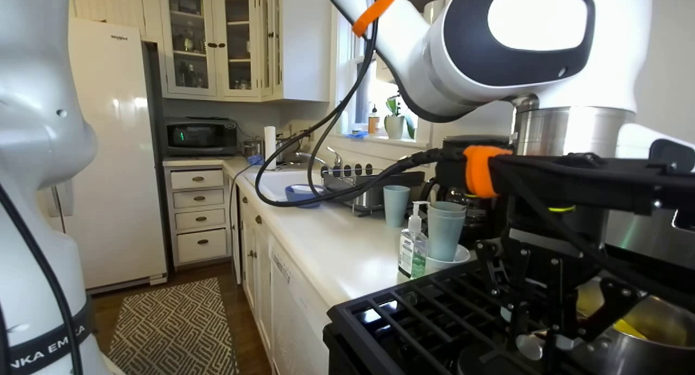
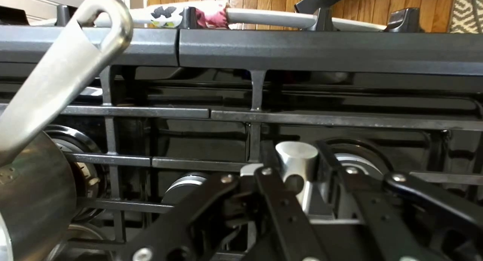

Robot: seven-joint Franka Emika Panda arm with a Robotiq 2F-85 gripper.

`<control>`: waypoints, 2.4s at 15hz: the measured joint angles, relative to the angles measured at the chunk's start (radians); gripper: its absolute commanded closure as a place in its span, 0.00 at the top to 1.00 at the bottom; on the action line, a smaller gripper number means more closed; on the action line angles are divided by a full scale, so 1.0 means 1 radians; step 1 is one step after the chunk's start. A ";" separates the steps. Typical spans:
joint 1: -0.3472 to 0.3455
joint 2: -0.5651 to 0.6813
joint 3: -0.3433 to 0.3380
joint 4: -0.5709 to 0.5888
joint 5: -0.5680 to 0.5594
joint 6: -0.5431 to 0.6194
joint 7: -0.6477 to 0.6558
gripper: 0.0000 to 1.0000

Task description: Shift the pot to the left

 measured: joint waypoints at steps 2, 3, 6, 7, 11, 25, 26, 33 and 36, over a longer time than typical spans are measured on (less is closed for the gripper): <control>0.000 0.000 0.000 0.000 0.000 0.000 0.000 0.07; 0.000 0.000 -0.001 0.000 0.000 0.000 0.000 0.07; 0.005 0.005 -0.001 -0.001 0.016 -0.001 0.000 0.07; 0.010 0.006 0.000 -0.002 0.028 -0.001 0.000 0.07; 0.040 0.006 0.004 -0.013 0.063 -0.003 -0.015 0.07; 0.159 0.010 0.011 -0.010 0.130 0.013 -0.014 0.07; 0.161 0.010 0.009 -0.009 0.130 0.013 -0.005 0.07; 0.174 0.026 0.004 0.016 0.166 0.013 0.092 0.07; 0.176 0.040 0.003 0.029 0.181 0.014 0.124 0.07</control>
